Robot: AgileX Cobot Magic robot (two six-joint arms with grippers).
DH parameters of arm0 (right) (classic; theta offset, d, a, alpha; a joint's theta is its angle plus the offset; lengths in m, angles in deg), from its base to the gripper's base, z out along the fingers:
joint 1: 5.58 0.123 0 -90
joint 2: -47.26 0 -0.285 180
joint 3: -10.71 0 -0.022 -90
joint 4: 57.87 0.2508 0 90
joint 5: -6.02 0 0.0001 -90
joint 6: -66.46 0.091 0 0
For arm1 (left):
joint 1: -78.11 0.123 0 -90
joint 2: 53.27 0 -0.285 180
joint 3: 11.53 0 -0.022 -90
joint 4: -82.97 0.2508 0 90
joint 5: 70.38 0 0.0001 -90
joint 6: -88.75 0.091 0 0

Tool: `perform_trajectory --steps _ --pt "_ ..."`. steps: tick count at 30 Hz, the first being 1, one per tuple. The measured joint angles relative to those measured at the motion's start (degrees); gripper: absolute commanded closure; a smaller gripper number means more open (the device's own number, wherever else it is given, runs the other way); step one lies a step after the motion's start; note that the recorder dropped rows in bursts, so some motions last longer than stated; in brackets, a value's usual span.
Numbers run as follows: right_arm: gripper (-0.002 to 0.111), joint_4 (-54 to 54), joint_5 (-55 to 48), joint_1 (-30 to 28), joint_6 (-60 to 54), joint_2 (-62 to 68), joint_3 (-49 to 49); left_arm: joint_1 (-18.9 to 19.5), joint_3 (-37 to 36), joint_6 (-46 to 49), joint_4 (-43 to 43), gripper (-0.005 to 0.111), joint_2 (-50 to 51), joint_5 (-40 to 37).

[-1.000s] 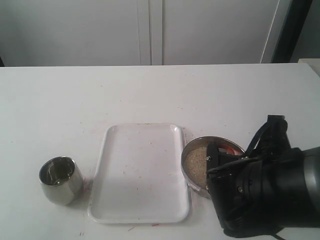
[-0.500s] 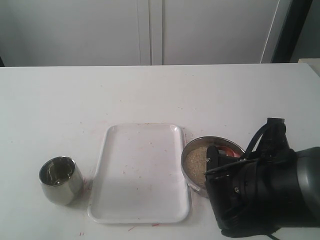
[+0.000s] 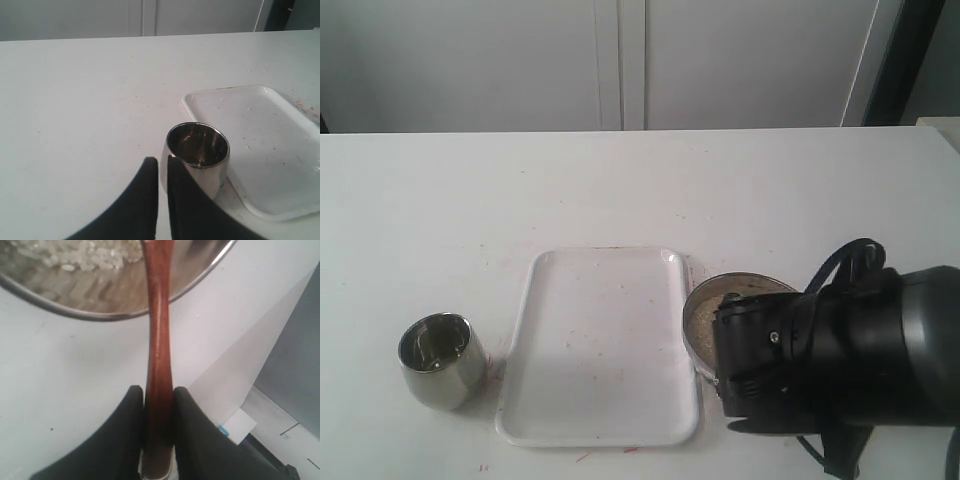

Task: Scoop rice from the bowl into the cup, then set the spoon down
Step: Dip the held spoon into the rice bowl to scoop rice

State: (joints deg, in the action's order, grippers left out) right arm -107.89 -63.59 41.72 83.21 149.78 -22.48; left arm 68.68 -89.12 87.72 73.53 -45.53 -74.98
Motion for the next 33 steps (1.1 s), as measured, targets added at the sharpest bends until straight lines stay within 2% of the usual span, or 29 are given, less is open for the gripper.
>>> perform_trajectory --steps 16,24,29,33 --pt "0.108 7.8 -0.1 -0.4 -6.1 -1.5 5.6 0.0 0.0 0.0 0.0 0.092 0.0 0.0" --pt "0.108 14.3 0.2 -5.0 -9.2 -4.9 6.2 0.0 0.0 0.0 0.0 0.092 0.0 0.0" --pt "0.108 21.5 4.5 -8.4 -10.4 -8.9 6.2 0.0 0.0 0.0 0.0 0.092 0.0 0.0" --pt "0.108 23.2 7.4 -9.0 -10.5 -11.5 5.5 0.0 0.0 0.0 0.0 0.092 0.0 0.0"
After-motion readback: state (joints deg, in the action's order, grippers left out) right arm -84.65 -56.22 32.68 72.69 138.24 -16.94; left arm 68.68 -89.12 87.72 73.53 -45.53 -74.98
